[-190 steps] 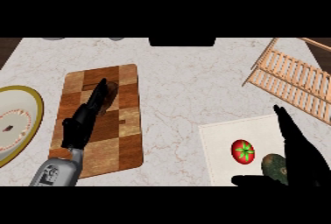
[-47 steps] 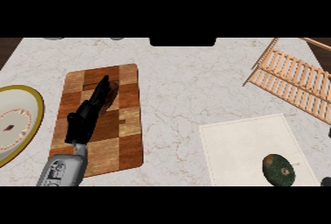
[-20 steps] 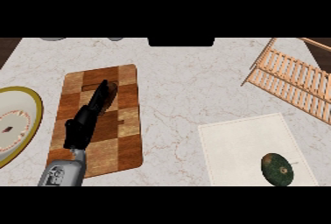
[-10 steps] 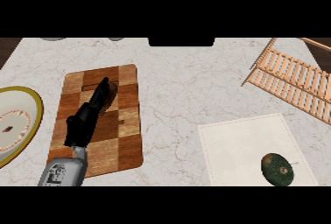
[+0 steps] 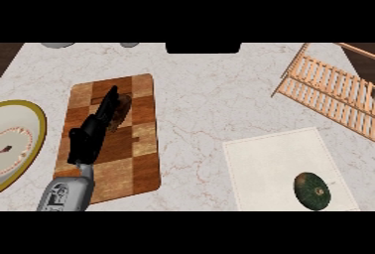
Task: Pick the tomato from the placemat and place it in the tiered shelf
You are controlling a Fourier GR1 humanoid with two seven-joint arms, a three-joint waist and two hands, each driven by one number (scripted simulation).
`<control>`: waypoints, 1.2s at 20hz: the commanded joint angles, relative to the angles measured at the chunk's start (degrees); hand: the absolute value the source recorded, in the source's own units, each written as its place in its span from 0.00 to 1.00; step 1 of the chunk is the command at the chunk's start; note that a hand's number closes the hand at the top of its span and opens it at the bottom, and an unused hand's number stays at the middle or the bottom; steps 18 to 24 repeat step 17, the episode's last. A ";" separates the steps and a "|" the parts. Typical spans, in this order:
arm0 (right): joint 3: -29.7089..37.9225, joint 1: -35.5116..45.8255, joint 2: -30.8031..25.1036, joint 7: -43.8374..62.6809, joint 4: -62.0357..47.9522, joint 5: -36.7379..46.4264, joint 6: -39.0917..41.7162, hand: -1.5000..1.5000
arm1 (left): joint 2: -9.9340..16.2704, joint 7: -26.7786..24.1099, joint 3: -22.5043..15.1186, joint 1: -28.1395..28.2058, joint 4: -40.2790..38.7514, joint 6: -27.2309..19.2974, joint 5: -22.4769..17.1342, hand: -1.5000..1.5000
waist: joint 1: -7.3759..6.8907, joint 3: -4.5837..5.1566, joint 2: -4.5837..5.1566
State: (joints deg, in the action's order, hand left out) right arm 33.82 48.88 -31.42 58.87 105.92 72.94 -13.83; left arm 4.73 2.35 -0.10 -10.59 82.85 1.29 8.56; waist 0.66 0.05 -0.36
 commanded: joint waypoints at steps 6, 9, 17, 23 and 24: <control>11.71 -3.03 -3.28 11.21 17.53 -5.66 25.50 0.00 | 0.63 0.84 0.27 2.75 1.52 0.61 -0.43 0.50 | 2.01 -0.01 -0.89; 19.32 -8.25 -1.89 8.98 23.36 -11.56 31.14 0.00 | 1.52 0.36 2.11 2.37 1.13 0.28 -1.09 0.50 | 3.10 -0.11 -1.02; 34.04 -11.94 -1.15 7.32 34.09 -26.15 47.84 0.00 | 0.67 -0.89 2.03 4.54 1.15 -1.16 -0.40 0.50 | 4.76 -0.07 -1.67; 34.04 -11.94 -1.15 7.32 34.09 -26.15 47.84 0.00 | 0.67 -0.89 2.03 4.54 1.15 -1.16 -0.40 0.50 | 4.76 -0.07 -1.67; 34.04 -11.94 -1.15 7.32 34.09 -26.15 47.84 0.00 | 0.67 -0.89 2.03 4.54 1.15 -1.16 -0.40 0.50 | 4.76 -0.07 -1.67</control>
